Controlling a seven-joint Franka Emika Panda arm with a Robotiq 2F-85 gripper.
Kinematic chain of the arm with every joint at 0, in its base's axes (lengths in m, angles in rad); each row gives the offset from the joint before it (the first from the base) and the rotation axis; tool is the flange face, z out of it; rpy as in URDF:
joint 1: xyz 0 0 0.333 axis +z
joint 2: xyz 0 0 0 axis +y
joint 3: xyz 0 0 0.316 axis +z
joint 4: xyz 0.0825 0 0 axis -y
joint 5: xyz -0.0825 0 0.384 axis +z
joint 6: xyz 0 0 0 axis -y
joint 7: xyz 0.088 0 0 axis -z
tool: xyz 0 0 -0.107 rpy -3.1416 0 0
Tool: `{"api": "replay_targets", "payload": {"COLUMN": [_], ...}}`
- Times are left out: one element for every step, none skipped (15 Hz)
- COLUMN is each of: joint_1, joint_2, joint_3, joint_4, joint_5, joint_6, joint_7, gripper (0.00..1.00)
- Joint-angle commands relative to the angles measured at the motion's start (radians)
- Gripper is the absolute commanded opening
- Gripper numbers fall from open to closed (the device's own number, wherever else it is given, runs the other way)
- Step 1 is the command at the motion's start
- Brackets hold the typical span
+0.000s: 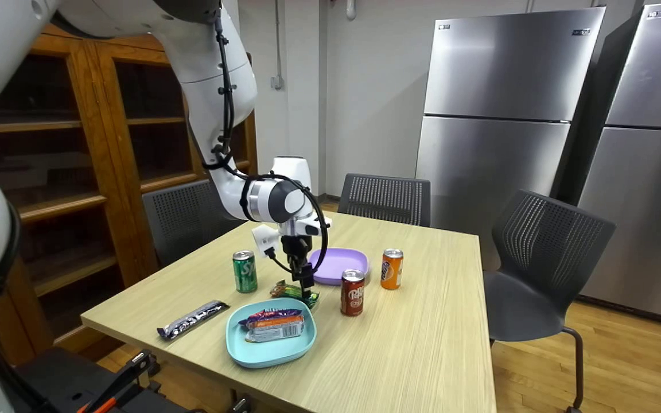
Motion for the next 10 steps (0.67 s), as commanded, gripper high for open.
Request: {"api": "replay_targets", "payload": {"joint_1": [-0.016, -0.015, -0.014, -0.014, -0.014, -0.014, -0.013, -0.013, -0.013, -0.012], "joint_2": [0.024, 0.028, 0.032, 0.036, 0.039, 0.042, 0.045, 0.049, 0.052, 0.054], "joint_3": [0.019, 0.019, 0.019, 0.019, 0.019, 0.019, 0.018, 0.017, 0.017, 0.017], "joint_4": [0.040, 0.041, 0.043, 0.046, 0.049, 0.051, 0.054, 0.057, 0.060, 0.064], "joint_5": [0.024, 0.026, 0.027, 0.028, 0.030, 0.032, 0.032, 0.033, 0.034, 0.035], "joint_6": [-0.025, -0.024, -0.024, -0.024, -0.026, -0.026, -0.024, -0.023, -0.024, -0.024], "joint_7": [0.003, 0.003, 0.003, 0.004, 0.004, 0.005, 0.005, 0.006, 0.006, 0.007], "gripper": [1.00, 1.00, 1.00, 1.00, 1.00, 1.00, 1.00, 1.00, 1.00, 1.00]}}
